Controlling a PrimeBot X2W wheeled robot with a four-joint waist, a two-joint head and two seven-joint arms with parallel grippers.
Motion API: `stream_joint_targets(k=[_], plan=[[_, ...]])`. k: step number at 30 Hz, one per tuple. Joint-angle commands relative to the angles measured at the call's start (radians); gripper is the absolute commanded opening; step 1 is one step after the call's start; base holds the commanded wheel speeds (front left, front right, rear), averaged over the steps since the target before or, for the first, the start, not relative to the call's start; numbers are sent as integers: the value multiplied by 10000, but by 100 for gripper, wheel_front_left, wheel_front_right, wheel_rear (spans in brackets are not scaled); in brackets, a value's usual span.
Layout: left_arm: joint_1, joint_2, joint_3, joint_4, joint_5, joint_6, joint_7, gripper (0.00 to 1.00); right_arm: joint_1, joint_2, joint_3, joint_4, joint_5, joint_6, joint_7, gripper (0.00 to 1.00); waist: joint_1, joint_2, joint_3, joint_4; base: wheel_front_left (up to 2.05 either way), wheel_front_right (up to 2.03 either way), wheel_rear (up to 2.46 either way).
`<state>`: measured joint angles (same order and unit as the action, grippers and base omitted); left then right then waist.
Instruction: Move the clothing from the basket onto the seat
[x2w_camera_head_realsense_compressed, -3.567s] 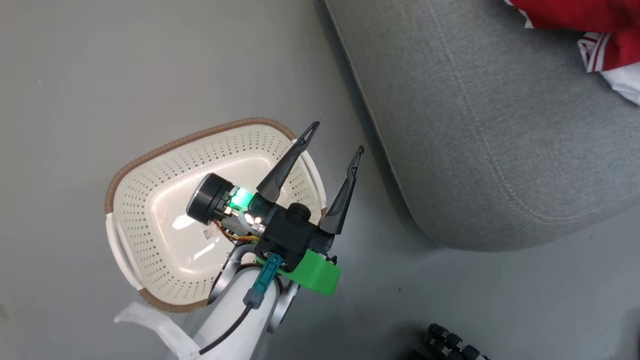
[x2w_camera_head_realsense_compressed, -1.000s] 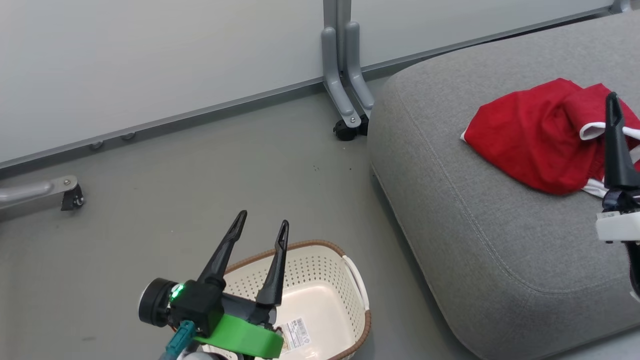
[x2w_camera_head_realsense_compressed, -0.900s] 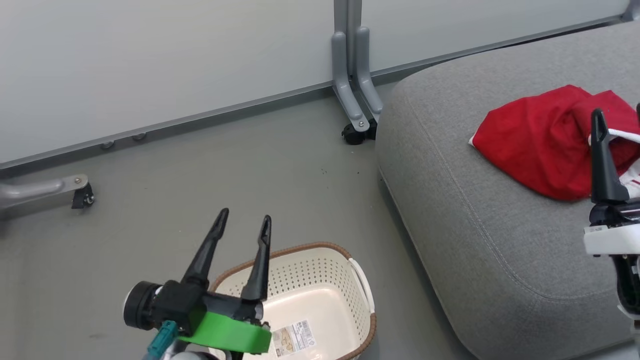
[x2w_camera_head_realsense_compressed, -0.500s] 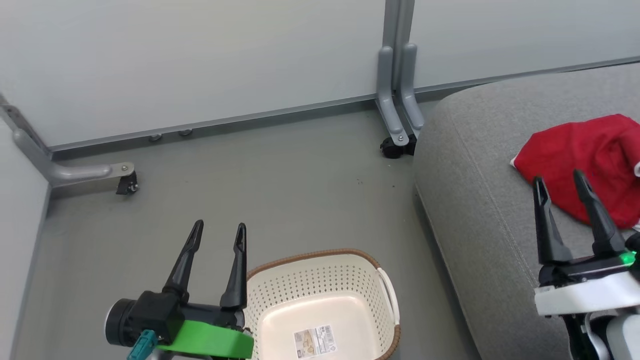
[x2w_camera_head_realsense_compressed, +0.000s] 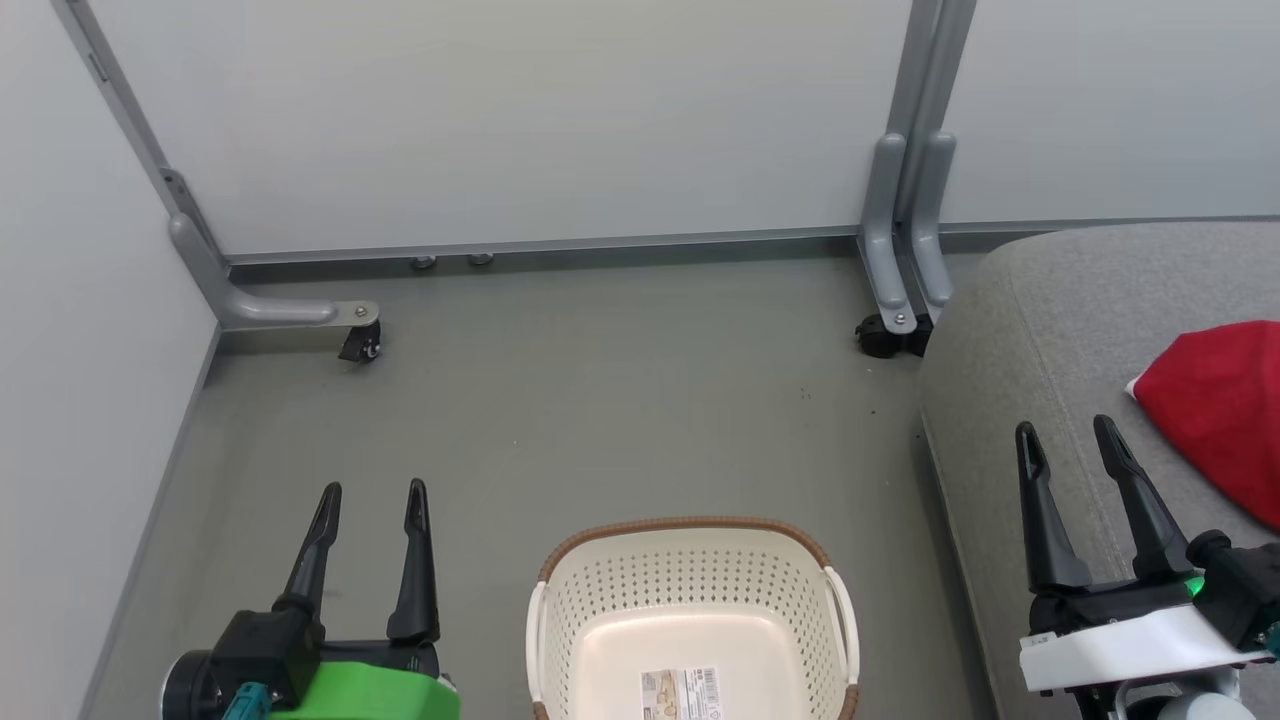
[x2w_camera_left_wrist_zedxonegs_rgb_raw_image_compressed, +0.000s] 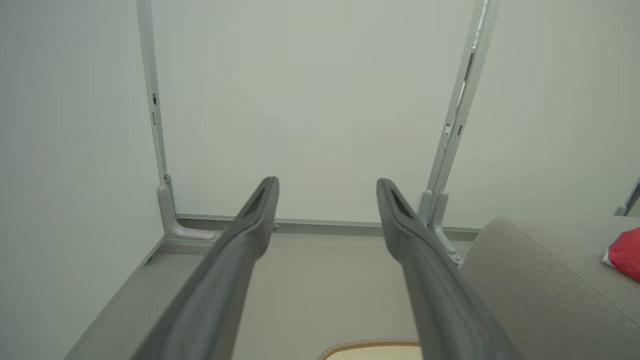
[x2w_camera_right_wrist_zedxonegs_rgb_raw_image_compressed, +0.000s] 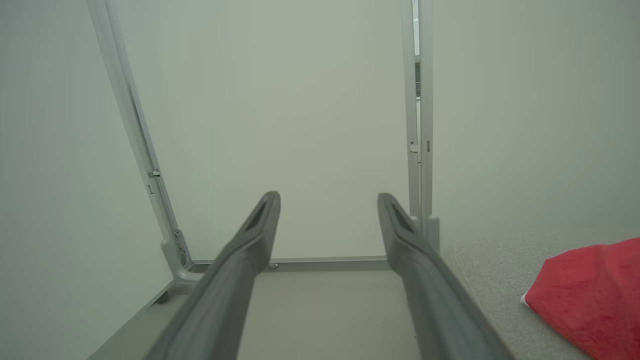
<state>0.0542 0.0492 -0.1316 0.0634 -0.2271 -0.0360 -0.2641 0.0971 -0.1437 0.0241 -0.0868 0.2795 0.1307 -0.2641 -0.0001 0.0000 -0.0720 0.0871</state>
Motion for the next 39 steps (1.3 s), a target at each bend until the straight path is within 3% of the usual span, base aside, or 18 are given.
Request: stream_joint_targets(k=[1, 18, 31, 39], plan=[[191, 27, 47, 25, 97, -28, 1, 100, 132, 89, -125, 52, -102, -2, 2, 100, 1, 0, -96, 260, 0, 0, 0], [254, 27, 286, 340, 372, 35, 1, 100, 201, 585, -331, 611, -483, -2, 2, 100, 1, 0, -5, 538, 0, 0, 0], [123, 27, 378, 798, 135, 734, 1, 100, 117, 550, -392, 720, -404, -2, 2, 100, 1, 0, 22, 342, 0, 0, 0], [256, 26, 387, 698, 155, 102, 1, 100, 132, 556, -383, 679, -309, -2, 4, 100, 1, 0, 14, 351, 0, 0, 0]])
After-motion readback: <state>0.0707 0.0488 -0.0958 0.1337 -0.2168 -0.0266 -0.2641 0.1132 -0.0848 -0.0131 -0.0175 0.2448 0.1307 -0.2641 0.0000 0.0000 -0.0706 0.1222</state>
